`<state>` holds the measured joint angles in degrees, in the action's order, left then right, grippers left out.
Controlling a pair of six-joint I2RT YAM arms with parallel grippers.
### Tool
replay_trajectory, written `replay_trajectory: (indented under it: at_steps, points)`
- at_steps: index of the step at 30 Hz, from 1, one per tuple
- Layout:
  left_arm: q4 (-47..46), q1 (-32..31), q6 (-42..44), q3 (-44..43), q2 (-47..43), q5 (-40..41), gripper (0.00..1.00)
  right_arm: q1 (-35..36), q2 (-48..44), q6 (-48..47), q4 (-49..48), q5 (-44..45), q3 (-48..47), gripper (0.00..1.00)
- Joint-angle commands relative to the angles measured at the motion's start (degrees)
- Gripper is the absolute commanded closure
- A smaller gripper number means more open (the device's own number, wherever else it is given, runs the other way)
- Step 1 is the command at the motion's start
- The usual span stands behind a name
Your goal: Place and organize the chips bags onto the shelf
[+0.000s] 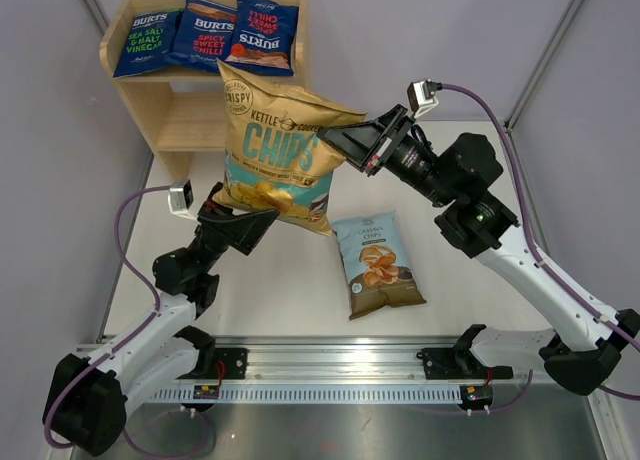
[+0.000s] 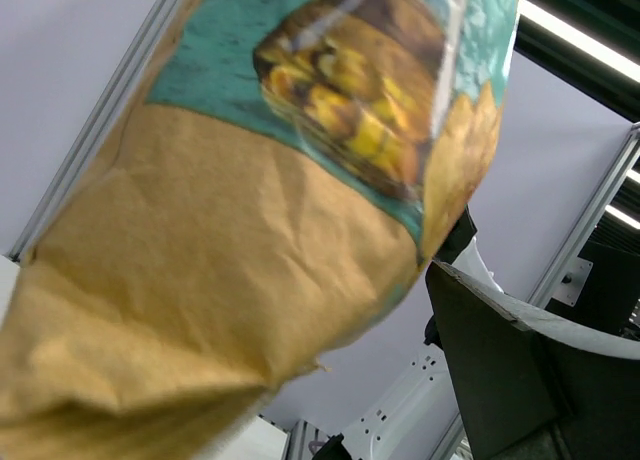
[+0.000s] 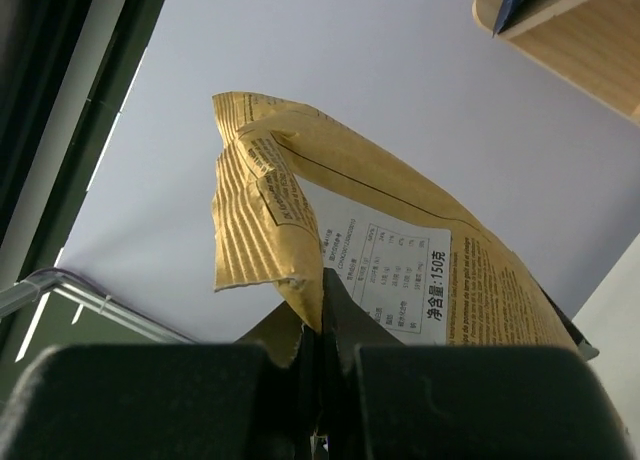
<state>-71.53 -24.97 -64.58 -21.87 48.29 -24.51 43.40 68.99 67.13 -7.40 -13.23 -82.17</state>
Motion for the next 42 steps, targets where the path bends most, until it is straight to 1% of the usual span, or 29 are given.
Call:
replay_trajectory:
  at_steps: [1,5,8,12,15,16,17,19,20,21,22,26,32,35,38,39,42]
  points:
    - [-12.8,-0.8,0.1,-3.5,2.4,2.4,0.01,1.4,-2.0,3.6,-7.3,0.0,2.4,1.0]
    - [-15.9,-1.4,-2.4,-6.0,5.0,3.1,0.01,1.9,-4.0,3.6,-8.1,3.7,6.3,1.0]
    - [-19.1,-1.5,-3.5,-5.7,5.2,4.0,0.02,2.0,-6.6,2.8,-8.1,8.0,9.7,1.0]
    - [-19.0,-1.5,-3.3,-3.5,2.9,5.7,0.13,2.0,-9.3,1.7,-7.1,14.6,14.2,1.0]
    - [-16.4,-1.5,-2.0,-2.4,-0.5,7.1,0.23,2.0,-10.2,0.3,-6.6,16.1,17.3,1.0]
    - [-15.0,-1.5,-1.5,-2.5,-1.4,7.3,0.23,2.0,-10.5,-0.2,-6.4,16.4,17.8,0.97]
    - [-11.5,-1.5,-0.7,-2.7,-2.4,7.3,0.23,2.0,-10.6,-0.3,-6.6,16.7,18.4,0.97]
    - [-8.4,-1.5,0.4,-3.2,-5.0,7.1,0.21,2.0,-11.2,-0.2,-7.6,16.7,20.8,0.96]
    - [-7.3,-1.5,0.8,-3.2,-5.7,7.3,0.16,2.0,-11.4,0.0,-8.0,16.6,21.6,0.96]
    - [-5.0,-1.5,1.3,-3.1,-6.4,7.7,0.07,2.0,-11.5,0.9,-9.2,15.7,22.4,0.98]
    - [-4.0,-1.5,1.5,-3.2,-7.3,8.3,0.01,2.0,-11.4,1.4,-9.7,15.2,23.8,0.99]
    - [0.1,-1.5,2.6,-4.5,-7.2,8.4,0.01,2.7,-10.3,3.9,-13.3,11.5,26.1,1.0]
    - [7.3,-1.5,2.7,-7.8,-4.1,7.7,0.01,5.0,-10.0,1.7,-15.5,10.2,26.6,1.0]
    - [9.6,-1.5,3.2,-8.9,-3.6,7.7,0.01,5.6,-9.7,0.4,-15.8,9.5,26.4,1.0]
    - [9.0,-1.5,3.5,-9.0,-3.5,7.3,0.01,5.9,-8.4,-0.2,-15.3,7.3,25.9,1.0]
    - [9.0,-1.5,3.5,-8.8,-3.5,7.4,0.09,5.8,-8.3,0.1,-15.4,7.4,26.4,1.0]
    - [9.1,-1.5,3.6,-7.8,-4.0,7.7,0.25,5.9,-9.4,-0.3,-15.2,10.1,27.8,1.0]
